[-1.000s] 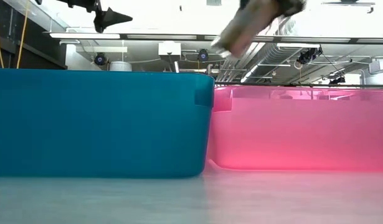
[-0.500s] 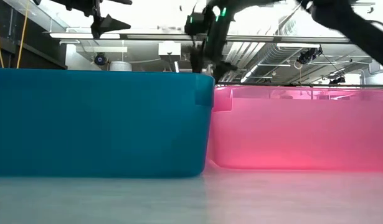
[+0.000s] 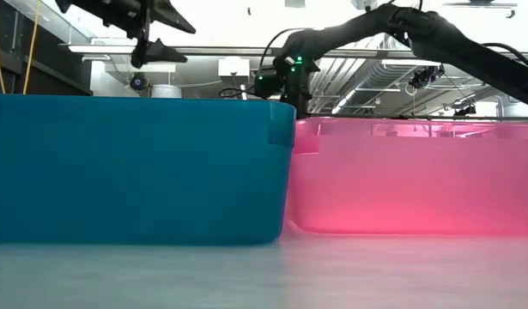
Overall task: Sort spices by type
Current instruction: Put the right golden seasoning bottle into the yellow bin aligned with the other golden seasoning bottle
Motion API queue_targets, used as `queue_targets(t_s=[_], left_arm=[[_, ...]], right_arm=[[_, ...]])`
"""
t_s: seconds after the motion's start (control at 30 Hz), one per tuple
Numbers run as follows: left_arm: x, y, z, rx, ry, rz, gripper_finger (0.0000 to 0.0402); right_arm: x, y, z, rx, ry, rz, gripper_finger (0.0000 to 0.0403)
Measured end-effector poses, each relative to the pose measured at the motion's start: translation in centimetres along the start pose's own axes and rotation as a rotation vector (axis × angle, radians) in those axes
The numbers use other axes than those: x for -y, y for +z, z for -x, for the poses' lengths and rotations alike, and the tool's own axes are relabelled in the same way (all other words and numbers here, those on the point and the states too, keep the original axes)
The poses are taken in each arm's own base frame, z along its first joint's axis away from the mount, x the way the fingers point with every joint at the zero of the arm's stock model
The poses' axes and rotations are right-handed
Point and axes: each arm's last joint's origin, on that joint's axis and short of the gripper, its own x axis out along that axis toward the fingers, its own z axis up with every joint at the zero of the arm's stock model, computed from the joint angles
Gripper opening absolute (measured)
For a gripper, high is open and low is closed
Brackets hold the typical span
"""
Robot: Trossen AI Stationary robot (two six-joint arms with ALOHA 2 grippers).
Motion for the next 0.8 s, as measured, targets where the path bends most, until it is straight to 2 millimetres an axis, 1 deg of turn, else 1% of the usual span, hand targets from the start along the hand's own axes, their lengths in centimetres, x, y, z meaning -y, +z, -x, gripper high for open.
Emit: queue_targets(t_s=[0.17, 0.33, 0.43, 0.63, 0.8], left_arm=[[-0.1, -0.6, -1.6, -0.061, 0.01, 0.028, 0.032], [0.0, -1.1, -2.7, -0.105, 0.01, 0.041, 0.032], [0.1, -1.2, -2.9, -0.114, 0.004, 0.038, 0.032], [0.2, -1.3, -2.9, -0.116, 0.0, 0.036, 0.032], [0.3, -1.0, -2.3, -0.093, -0.007, 0.025, 0.032]], right_arm=[[0.5, 0.3, -0.1, -0.005, 0.003, -0.016, 0.0271], [0.9, 0.5, 0.0, 0.002, 0.003, -0.027, 0.0322], [0.9, 0.6, 0.0, 0.008, 0.009, -0.027, 0.0332], [0.7, 1.0, 0.0, 0.047, 0.032, -0.01, 0.0332], [0.5, 1.2, 0.1, 0.072, 0.043, 0.023, 0.0332]])
